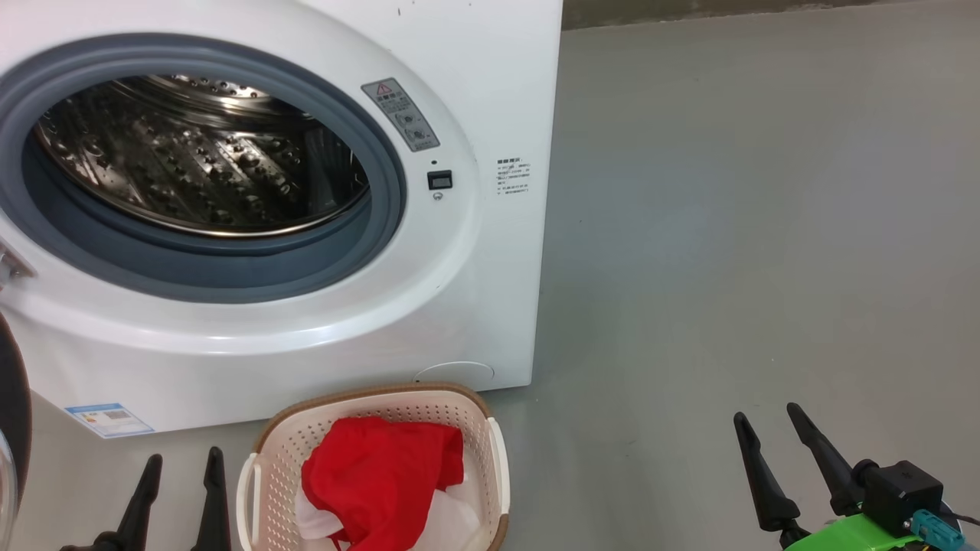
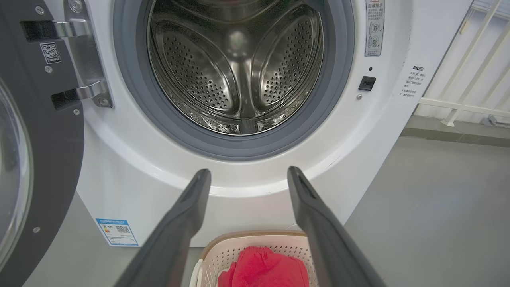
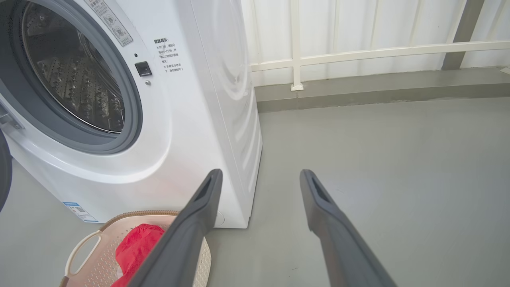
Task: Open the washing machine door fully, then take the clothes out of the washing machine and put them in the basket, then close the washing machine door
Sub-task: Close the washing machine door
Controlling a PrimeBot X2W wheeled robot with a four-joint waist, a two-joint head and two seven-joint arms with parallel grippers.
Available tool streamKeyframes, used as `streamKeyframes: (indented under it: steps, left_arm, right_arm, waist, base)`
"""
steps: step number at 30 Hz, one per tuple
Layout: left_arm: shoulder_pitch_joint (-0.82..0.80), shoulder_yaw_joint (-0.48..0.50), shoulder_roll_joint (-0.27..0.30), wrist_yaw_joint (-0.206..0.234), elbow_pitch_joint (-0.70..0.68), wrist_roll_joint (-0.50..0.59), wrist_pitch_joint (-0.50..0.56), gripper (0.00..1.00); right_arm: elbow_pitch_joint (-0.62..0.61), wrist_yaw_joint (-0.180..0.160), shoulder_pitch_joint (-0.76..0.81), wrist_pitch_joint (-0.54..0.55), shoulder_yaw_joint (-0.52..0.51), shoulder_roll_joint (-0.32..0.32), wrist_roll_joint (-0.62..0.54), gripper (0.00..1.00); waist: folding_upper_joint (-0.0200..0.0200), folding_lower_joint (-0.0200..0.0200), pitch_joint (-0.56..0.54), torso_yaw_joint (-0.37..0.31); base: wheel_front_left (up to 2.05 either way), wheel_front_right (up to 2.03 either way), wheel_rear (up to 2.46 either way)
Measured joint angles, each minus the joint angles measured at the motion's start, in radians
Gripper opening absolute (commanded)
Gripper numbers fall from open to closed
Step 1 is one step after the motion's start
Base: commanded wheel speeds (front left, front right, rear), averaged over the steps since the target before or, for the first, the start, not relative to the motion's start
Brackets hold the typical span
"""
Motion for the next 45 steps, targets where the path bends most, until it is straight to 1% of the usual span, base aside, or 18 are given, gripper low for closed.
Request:
streamKeyframes:
  steps: [11, 23, 28, 45]
  left_arm:
    - [0.000, 0.003, -0.002, 0.000, -0.002, 0.016, 0.000, 1.00]
    - [0.001, -0.002, -0.003, 0.000, -0.004, 0.009, 0.000, 1.00]
    - [0.005, 0.000, -0.003, 0.000, -0.003, 0.006, 0.000, 1.00]
    - [0.012, 0.020, -0.014, 0.000, 0.002, 0.009, 0.000, 1.00]
  right_arm:
    - [0.000, 0.000, 0.000, 0.000, 0.000, 0.003, 0.000, 1.00]
    - [0.000, 0.000, 0.003, 0.000, 0.000, 0.003, 0.000, 1.00]
    - [0.000, 0.000, 0.006, 0.000, 0.000, 0.003, 0.000, 1.00]
    - [0.000, 0.000, 0.006, 0.000, 0.001, 0.002, 0.000, 1.00]
  waist:
    - [0.0000, 0.0000, 0.002, 0.003]
    - [0.0001, 0.0000, -0.009, 0.007]
    - [0.0001, 0.0000, -0.012, 0.010]
    - [0.0000, 0.0000, -0.018, 0.016]
  base:
    - [-0.37, 0.37, 0.00]
    - [-1.54, 1.54, 0.00]
    - [-1.01, 1.01, 0.00]
    - [-0.10, 0.10, 0.00]
